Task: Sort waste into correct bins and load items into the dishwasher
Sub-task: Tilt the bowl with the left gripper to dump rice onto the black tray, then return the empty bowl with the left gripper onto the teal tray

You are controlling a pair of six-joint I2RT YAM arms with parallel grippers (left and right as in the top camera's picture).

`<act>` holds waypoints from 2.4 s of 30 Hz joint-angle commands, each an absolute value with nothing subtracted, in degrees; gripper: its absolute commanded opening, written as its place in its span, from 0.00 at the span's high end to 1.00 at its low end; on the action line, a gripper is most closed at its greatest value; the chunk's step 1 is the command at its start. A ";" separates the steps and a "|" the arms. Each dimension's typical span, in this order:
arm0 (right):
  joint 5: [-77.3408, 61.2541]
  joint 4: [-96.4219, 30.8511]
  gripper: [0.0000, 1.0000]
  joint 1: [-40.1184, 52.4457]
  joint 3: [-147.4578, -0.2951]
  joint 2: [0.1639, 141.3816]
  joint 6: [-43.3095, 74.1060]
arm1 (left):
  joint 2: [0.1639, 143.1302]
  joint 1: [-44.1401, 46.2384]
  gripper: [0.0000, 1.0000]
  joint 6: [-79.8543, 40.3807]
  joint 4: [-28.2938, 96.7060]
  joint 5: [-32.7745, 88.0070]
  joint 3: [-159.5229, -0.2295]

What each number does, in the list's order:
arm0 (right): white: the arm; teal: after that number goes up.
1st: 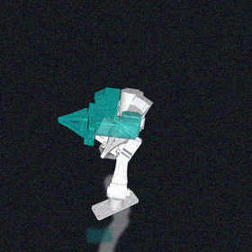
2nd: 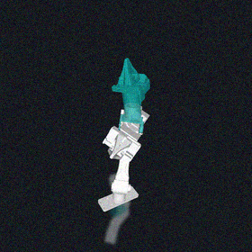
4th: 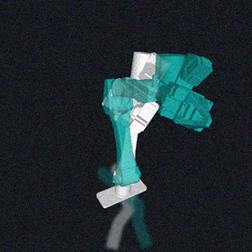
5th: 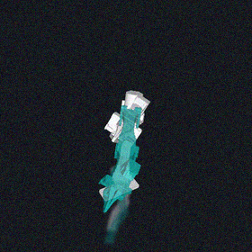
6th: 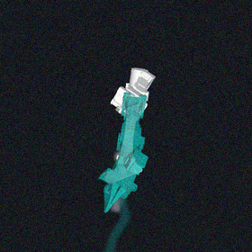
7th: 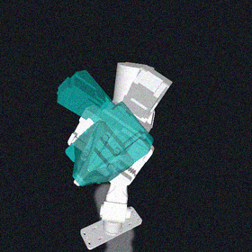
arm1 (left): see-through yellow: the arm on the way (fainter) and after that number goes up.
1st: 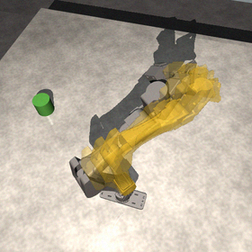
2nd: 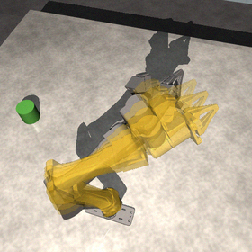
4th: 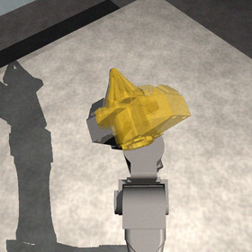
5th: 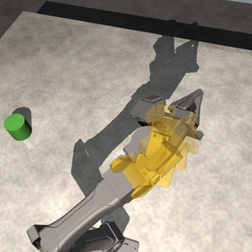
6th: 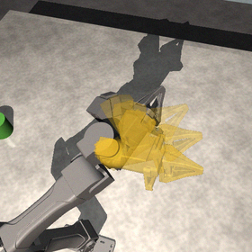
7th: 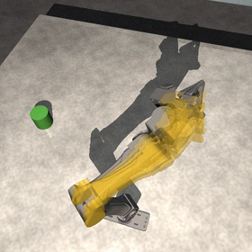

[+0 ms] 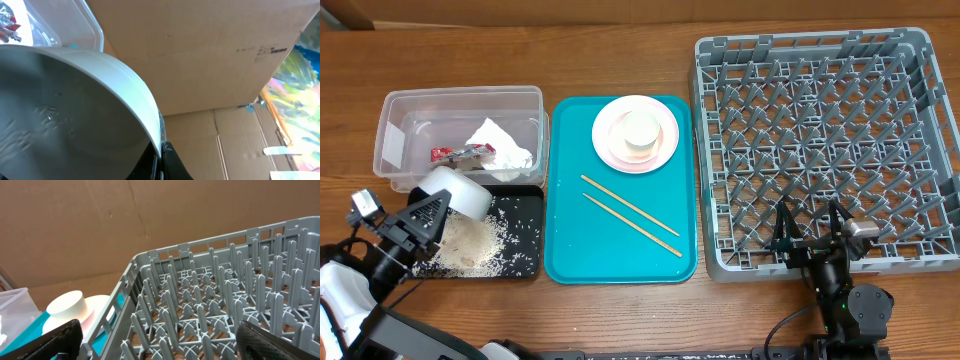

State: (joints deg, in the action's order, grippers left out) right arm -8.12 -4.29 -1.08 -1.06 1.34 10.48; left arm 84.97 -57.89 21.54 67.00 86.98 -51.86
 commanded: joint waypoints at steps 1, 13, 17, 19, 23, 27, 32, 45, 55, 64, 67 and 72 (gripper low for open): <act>-7.94 -3.97 0.00 -1.21 -0.45 1.32 10.74 | 83.88 -58.11 0.96 22.31 67.94 88.03 -51.53; -7.94 -3.97 0.00 -1.21 -0.45 1.32 10.74 | 83.88 -58.15 0.96 24.43 65.12 86.37 -51.53; -7.97 -3.97 0.00 -1.21 -0.45 1.32 10.74 | 83.88 -58.11 0.96 23.24 66.72 86.80 -51.53; -7.94 -3.97 0.00 -1.21 -0.45 1.32 10.74 | 83.88 -58.11 0.96 25.08 66.00 88.68 -51.53; -7.94 -3.99 0.00 -1.19 -0.45 1.32 10.74 | 83.88 -58.11 0.96 21.21 67.66 88.58 -51.53; -7.94 -3.97 0.00 -1.21 -0.45 1.32 10.74 | 83.88 -57.93 0.96 16.32 68.66 86.65 -51.53; -7.94 -3.97 0.00 -1.21 -0.45 1.32 10.74 | 83.88 -57.82 0.96 16.27 67.72 85.54 -51.53; -7.94 -3.97 0.00 -1.21 -0.45 1.32 10.74 | 83.83 -57.74 0.96 17.02 67.33 72.01 -52.10; -7.94 -3.97 0.00 -1.21 -0.45 1.32 10.74 | 79.77 -52.49 0.96 5.37 66.04 63.86 -59.11; -7.94 -3.97 0.00 -1.21 -0.45 1.32 10.74 | 72.03 -31.11 0.96 -10.81 65.76 40.88 -72.90; -7.94 -3.97 0.00 -1.21 -0.45 1.32 10.74 | 70.24 -19.99 0.96 -14.98 65.73 30.13 -74.48; -7.94 -3.97 0.00 -1.21 -0.45 1.32 10.74 | 70.65 -0.71 0.96 -20.86 66.26 15.84 -73.93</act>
State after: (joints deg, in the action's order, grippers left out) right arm -8.10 -4.25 -1.08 -1.06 1.34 10.50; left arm 70.37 -8.08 -14.41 66.08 29.43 -73.67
